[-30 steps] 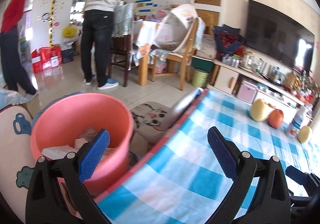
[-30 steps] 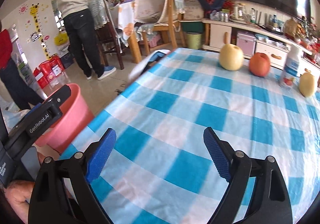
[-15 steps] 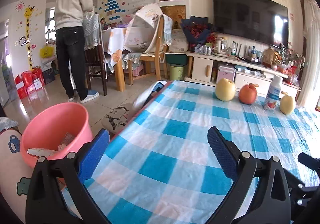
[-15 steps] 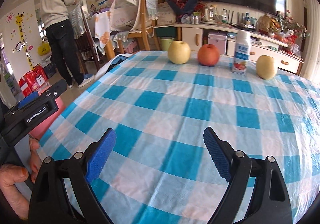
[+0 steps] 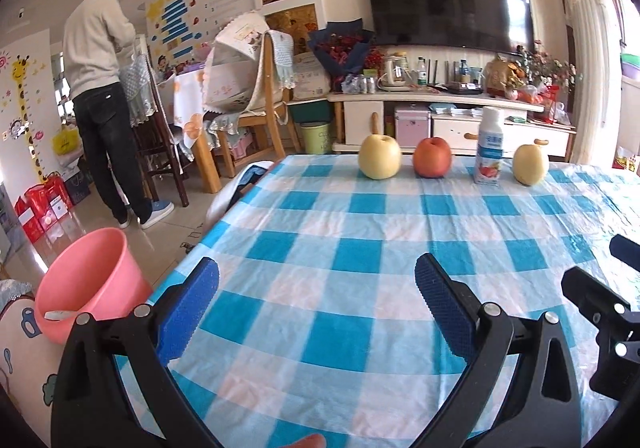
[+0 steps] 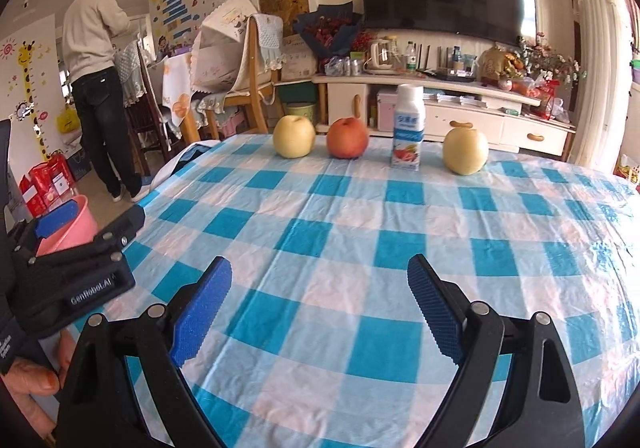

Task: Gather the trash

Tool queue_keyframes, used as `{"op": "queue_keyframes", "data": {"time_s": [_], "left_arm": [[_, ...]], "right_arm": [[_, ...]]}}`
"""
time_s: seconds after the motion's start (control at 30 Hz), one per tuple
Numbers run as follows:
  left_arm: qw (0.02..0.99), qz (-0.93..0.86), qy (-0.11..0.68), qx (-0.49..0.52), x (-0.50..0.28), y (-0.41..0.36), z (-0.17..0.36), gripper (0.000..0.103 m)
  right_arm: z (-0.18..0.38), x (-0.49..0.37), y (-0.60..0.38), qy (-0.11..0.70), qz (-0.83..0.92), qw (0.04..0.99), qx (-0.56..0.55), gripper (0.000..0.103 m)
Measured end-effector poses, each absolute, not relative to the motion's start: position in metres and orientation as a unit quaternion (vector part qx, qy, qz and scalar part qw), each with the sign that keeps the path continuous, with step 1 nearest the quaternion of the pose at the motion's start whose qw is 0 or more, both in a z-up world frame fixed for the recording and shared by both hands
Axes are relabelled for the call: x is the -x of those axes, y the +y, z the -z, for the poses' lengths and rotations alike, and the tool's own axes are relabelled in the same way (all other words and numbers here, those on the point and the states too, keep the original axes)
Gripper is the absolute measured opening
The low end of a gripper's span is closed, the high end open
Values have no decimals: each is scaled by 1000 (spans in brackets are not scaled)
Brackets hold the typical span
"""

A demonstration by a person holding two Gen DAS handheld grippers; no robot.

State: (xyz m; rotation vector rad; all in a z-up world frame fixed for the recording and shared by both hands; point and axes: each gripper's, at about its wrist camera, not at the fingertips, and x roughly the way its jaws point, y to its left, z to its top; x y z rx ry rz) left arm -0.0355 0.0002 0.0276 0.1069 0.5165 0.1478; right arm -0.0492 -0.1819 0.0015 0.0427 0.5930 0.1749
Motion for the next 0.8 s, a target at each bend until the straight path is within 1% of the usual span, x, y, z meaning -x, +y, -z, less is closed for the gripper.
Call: {"op": "queue_keyframes", "data": {"time_s": [0.17,0.47,0.8], "left_arm": [[963,-55,256,-57,37,-28,-31,99],[965,-43,253,-59,38,-68,-38,99],[969,-23,235,-74,40,-106,-42,99]], "right_arm": [[-9,57,-207,269,-61,961,-9,89],[-21,64,-252,244,-29,969,-26,89],[-32,72,-270,215,-17,976,-12,89]]}}
